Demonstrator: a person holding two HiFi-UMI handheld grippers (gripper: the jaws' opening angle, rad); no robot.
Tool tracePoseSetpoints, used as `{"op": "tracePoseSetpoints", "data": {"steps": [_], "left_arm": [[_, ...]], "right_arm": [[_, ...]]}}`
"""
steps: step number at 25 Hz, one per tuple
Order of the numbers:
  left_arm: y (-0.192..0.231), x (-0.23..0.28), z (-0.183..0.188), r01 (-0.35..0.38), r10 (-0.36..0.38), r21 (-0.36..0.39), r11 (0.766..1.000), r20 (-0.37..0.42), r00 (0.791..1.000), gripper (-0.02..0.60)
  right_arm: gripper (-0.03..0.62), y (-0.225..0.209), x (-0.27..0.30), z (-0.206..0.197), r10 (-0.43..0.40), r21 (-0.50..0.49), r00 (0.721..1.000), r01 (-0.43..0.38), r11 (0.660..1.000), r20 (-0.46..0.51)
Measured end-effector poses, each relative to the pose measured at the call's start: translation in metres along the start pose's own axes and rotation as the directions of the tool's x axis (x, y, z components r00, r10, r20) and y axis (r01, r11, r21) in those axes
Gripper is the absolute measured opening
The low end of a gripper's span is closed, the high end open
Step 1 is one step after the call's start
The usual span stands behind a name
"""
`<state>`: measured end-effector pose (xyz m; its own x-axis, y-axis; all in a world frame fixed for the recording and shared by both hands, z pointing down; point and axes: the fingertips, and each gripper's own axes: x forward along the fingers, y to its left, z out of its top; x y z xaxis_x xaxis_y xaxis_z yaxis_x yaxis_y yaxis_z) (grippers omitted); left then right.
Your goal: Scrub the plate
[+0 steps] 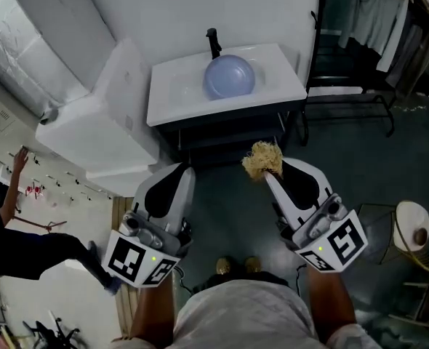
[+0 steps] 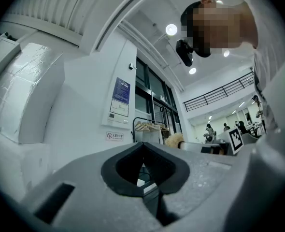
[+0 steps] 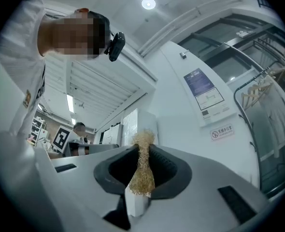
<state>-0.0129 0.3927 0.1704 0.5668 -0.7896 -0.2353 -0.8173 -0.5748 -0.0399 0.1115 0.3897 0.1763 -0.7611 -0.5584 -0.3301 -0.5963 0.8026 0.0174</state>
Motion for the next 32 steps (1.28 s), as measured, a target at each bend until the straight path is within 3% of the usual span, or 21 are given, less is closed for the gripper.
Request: {"op": "tracePoseSetpoints", "data": {"steps": [18,26,32], "left_arm": [[0.011,0.045,-0.015,-0.059,0.059,0.03,0.998,-0.011,0.998,0.017],[0.059,0.072,-0.034,-0.047,0.047,0.027,0.999,-0.002,0.999,0.017],[0.122,0.099,-0.04,-0.039,0.039,0.021,0.999,0.014,0.999,0.017]], "right_arm": [[0.063,-0.061,-0.004,-0.006,0.011,-0.016,1.0,-0.011,1.0,-0.01],[0.063,-0.086,0.036,-0.026,-0.008,-0.04,1.0,0.007,0.999,-0.027],[0.063,-0.113,0.09,-0.044,-0.03,-0.062,0.998,0.027,0.998,-0.047]]}}
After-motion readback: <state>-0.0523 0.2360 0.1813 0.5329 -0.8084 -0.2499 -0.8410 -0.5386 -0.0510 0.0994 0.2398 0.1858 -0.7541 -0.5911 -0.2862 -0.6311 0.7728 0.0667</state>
